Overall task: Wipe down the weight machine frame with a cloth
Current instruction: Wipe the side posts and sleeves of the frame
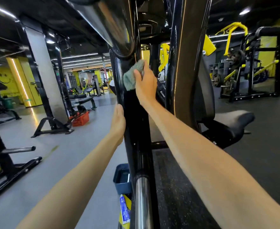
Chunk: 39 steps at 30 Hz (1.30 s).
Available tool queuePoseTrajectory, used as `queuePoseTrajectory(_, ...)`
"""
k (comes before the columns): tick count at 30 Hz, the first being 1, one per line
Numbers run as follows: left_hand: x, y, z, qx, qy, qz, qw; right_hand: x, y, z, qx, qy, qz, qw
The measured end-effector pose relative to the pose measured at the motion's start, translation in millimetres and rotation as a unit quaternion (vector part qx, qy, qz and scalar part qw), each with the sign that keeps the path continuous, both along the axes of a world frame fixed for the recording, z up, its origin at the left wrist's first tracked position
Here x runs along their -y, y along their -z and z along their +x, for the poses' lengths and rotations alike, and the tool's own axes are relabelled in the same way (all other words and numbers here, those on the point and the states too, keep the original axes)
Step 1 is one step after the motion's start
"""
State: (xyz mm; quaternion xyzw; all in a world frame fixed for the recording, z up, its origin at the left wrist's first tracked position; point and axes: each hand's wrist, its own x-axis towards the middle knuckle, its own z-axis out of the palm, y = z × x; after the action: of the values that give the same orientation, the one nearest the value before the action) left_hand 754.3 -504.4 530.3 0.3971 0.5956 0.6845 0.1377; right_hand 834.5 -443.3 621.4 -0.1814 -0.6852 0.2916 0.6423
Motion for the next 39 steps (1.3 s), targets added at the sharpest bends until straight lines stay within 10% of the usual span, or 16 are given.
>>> queuePoseTrajectory(12, -4.7, 4.8, -1.8, 0.003, -0.021, 0.001, 1.0, 8.6, 230.0, 19.3, 0.075, -0.038, -0.073, 0.994)
queuePoseTrajectory(20, 19.6, 20.4, 0.9, 0.086, 0.041, -0.006, 0.995, 5.6, 189.8, -2.5, 0.074, 0.043, 0.087, 0.993)
queuePoseTrajectory(25, 34.3, 86.2, -1.3, 0.133, 0.002, -0.122, 0.984, 3.9, 300.9, 15.5, 0.252, 0.013, 0.297, 0.921)
queuePoseTrajectory(28, 33.7, 95.1, 1.4, 0.14, 0.005, -0.11, 0.984, 0.1, 259.4, 14.2, 0.259, 0.04, 0.414, 0.872)
queuePoseTrajectory(39, 40.4, 105.9, 5.5, 0.162, 0.044, -0.088, 0.982, -4.7, 242.7, 18.7, 0.291, 0.079, 0.41, 0.861)
